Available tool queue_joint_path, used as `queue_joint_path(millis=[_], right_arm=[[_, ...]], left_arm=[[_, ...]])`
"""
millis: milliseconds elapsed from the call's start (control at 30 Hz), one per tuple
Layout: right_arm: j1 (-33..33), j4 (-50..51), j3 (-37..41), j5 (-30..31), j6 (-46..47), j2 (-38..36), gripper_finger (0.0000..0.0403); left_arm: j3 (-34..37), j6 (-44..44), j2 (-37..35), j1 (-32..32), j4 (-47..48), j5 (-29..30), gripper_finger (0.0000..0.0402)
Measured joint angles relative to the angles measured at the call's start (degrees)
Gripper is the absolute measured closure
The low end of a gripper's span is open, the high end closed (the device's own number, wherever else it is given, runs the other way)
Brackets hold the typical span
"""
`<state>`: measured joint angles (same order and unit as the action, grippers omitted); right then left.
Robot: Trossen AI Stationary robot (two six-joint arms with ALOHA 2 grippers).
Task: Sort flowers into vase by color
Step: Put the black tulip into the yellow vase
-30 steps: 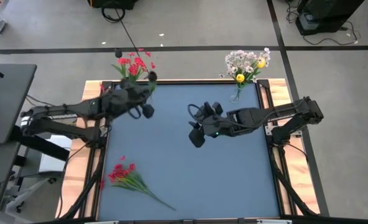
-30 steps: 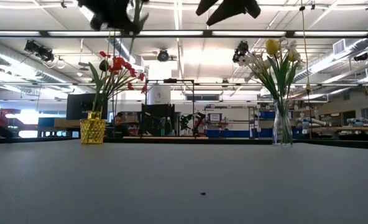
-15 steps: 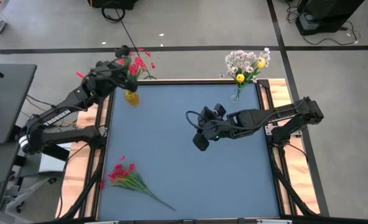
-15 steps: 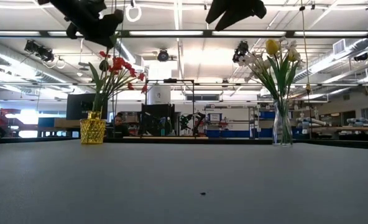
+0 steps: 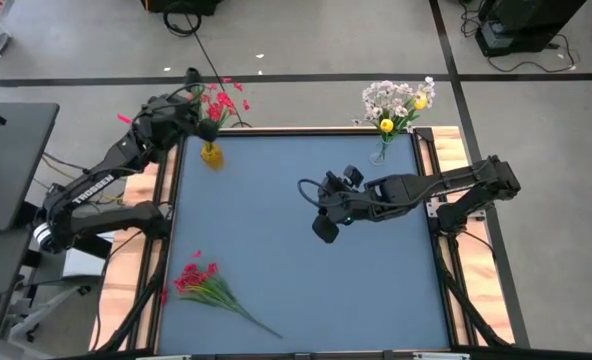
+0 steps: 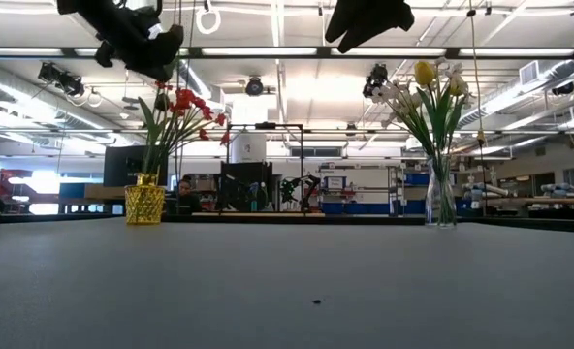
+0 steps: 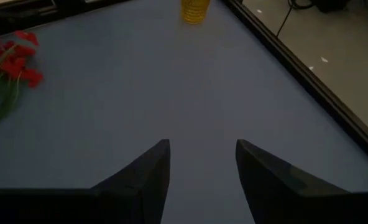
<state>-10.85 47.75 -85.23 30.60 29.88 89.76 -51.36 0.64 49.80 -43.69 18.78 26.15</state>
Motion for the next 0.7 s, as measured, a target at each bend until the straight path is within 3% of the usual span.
queue_joint_path(millis=[267,433,567,700], right_arm=[[0.0,0.1,0.0,-0.45,0.23,-0.08,0.0212],[0.0,1.66,0.0,-1.7,0.46,-0.31,0.0208],[1.0,3.81,0.0,-5.4,1.65,-0.31,0.0197],[2.4,6.94,0.0,-8.95,4.46,-0.55,0.0177]], left_arm=[[11.56,10.39,-0.1,-2.07,-12.04,0.15,0.0388],[12.88,13.8,-0.07,-2.11,-10.53,2.58,0.0376],[12.13,17.2,-0.09,-1.96,-6.47,2.38,0.0326],[8.37,27.37,0.02,-1.72,3.88,-0.81,0.0254]])
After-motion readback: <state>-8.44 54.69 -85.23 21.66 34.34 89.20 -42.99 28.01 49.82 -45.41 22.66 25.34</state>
